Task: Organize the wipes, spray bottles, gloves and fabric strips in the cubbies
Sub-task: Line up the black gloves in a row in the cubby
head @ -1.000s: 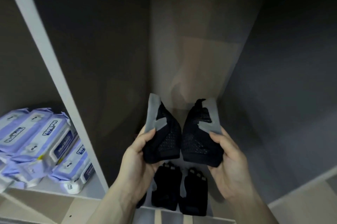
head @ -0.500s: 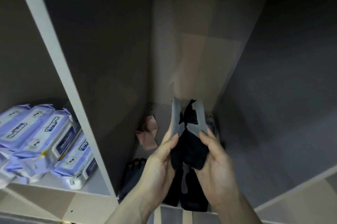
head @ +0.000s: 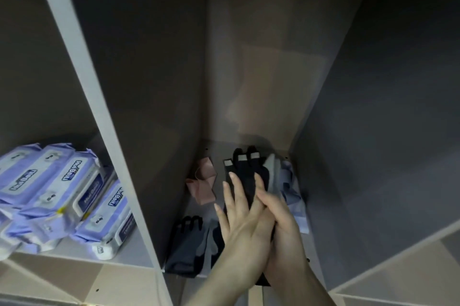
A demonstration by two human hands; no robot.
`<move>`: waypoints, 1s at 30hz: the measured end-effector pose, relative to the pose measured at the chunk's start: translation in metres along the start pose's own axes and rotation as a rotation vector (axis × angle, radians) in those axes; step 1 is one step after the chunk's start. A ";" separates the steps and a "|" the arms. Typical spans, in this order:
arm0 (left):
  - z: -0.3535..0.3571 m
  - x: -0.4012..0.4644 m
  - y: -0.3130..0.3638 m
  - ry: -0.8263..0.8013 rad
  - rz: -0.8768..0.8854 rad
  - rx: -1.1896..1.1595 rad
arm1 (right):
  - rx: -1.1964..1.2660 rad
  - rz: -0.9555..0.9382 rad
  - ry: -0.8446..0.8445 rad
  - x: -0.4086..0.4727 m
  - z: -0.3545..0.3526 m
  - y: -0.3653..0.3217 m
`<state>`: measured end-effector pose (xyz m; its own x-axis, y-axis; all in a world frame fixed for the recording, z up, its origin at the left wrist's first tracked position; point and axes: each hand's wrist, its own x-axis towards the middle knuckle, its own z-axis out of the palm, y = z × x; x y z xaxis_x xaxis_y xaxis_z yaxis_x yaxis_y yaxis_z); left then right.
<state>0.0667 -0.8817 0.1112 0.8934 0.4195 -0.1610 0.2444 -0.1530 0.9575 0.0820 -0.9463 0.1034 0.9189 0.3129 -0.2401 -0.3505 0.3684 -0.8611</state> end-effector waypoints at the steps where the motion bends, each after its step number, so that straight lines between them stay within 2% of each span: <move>1: 0.002 -0.005 0.002 -0.156 -0.001 -0.109 | 0.072 0.038 0.034 0.002 -0.006 0.001; 2: -0.007 -0.011 0.001 -0.244 0.001 -0.237 | 0.140 0.094 0.078 0.005 -0.013 0.001; 4: -0.020 -0.003 -0.005 -0.146 -0.052 -0.501 | 0.357 0.215 0.062 0.009 -0.031 0.002; 5: -0.021 0.003 -0.012 -0.130 -0.114 -0.562 | 0.423 0.271 0.051 0.008 -0.038 0.004; 8: -0.014 0.011 -0.020 -0.297 -0.286 -0.538 | 0.417 0.309 0.055 -0.002 -0.052 0.010; 10: -0.005 0.011 -0.032 -0.391 -0.394 -0.504 | 0.280 0.268 0.109 -0.008 -0.060 0.022; 13: 0.016 0.008 -0.064 -0.326 -0.442 -0.402 | -0.258 0.101 0.378 -0.012 -0.079 0.047; 16: 0.038 0.007 -0.078 -0.512 -0.464 -0.268 | -0.379 0.055 0.473 -0.018 -0.105 0.057; 18: 0.044 0.014 -0.090 -0.575 -0.396 -0.154 | -0.381 0.052 0.527 -0.016 -0.131 0.062; 19: 0.043 0.020 -0.101 -0.544 -0.284 -0.035 | -0.386 0.050 0.570 -0.014 -0.146 0.064; 20: 0.041 0.030 -0.115 -0.480 -0.120 0.177 | -0.392 0.047 0.613 -0.011 -0.160 0.065; 22: 0.028 0.048 -0.144 -0.318 0.223 0.754 | -0.376 0.035 0.669 -0.002 -0.185 0.066; 23: 0.020 0.055 -0.158 -0.284 0.314 0.961 | -0.369 0.042 0.674 0.004 -0.194 0.066; 26: -0.001 0.068 -0.193 -0.383 0.227 1.201 | -0.299 0.159 0.624 0.022 -0.213 0.071; 30: -0.013 0.065 -0.218 -0.595 0.078 1.282 | -0.417 0.274 0.537 0.040 -0.232 0.089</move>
<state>0.0669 -0.8091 -0.1048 0.8646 -0.0129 -0.5023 0.0680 -0.9875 0.1424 0.1296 -1.1039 -0.0864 0.8079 -0.1657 -0.5655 -0.5805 -0.0584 -0.8122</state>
